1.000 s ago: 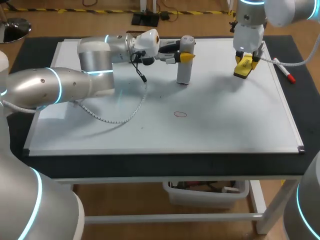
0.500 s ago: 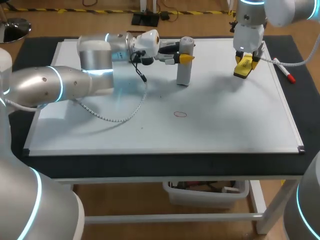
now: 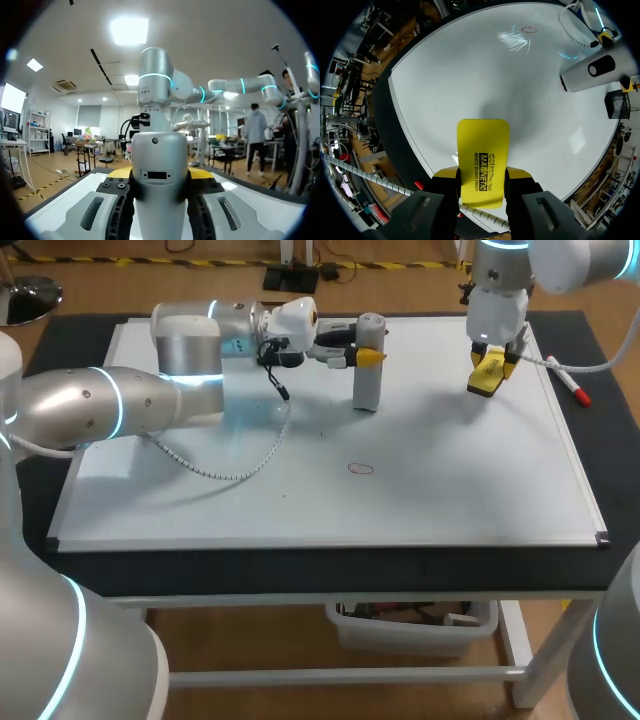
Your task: Pick up the inspection probe, press it on each red-marked spot on the whiteboard one by one, put down the probe, pick up the eraser, and wipe off all the red marks.
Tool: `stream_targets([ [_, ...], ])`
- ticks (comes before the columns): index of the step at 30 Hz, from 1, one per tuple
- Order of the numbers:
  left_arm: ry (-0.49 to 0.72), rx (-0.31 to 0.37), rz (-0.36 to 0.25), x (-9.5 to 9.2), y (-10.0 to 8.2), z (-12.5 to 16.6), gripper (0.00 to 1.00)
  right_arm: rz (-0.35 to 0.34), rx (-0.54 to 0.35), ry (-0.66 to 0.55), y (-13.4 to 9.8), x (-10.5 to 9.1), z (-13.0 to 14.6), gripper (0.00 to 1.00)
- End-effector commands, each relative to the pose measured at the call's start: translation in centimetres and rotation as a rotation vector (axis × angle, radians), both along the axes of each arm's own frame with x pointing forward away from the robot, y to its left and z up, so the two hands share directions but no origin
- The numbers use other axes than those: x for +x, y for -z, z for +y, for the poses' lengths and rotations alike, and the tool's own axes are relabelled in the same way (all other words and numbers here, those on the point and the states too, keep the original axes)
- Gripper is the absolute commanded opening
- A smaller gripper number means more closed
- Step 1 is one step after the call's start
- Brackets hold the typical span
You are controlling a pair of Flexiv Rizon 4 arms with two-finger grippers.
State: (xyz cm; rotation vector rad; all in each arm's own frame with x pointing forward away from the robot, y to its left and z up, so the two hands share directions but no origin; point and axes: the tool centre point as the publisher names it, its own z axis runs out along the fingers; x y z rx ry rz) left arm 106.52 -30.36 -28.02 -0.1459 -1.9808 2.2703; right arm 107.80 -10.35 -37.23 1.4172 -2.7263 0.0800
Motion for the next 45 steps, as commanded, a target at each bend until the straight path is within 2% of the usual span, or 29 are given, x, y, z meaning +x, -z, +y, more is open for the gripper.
stream_targets([
  [1,-0.011,0.005,-0.001,-0.4,0.1,0.1,0.00,0.001,-0.003,-0.002,-0.1,0.1,0.0,0.00],
  [9,-0.015,0.002,-0.008,-0.2,-0.3,0.2,0.00,0.001,-0.003,-0.002,-0.1,0.1,0.0,0.00],
  [14,-0.017,-0.009,-0.026,-0.5,-1.6,0.5,0.00,0.001,-0.003,-0.002,-0.1,0.1,0.0,0.00],
  [19,-0.035,-0.025,-0.046,-0.6,-3.1,2.1,0.00,0.001,-0.003,-0.002,-0.1,0.1,0.0,0.00],
  [26,-0.080,-0.028,-0.063,-0.9,-4.5,6.2,0.00,0.001,-0.003,-0.002,-0.1,0.1,0.0,0.00],
  [30,-0.124,-0.029,-0.065,-1.0,-4.9,9.6,0.00,0.001,-0.003,-0.002,-0.1,0.1,0.0,0.00],
  [45,-0.253,-0.030,-0.069,-1.6,-5.4,20.1,0.00,0.001,-0.003,-0.002,-0.1,0.1,0.0,0.00],
])
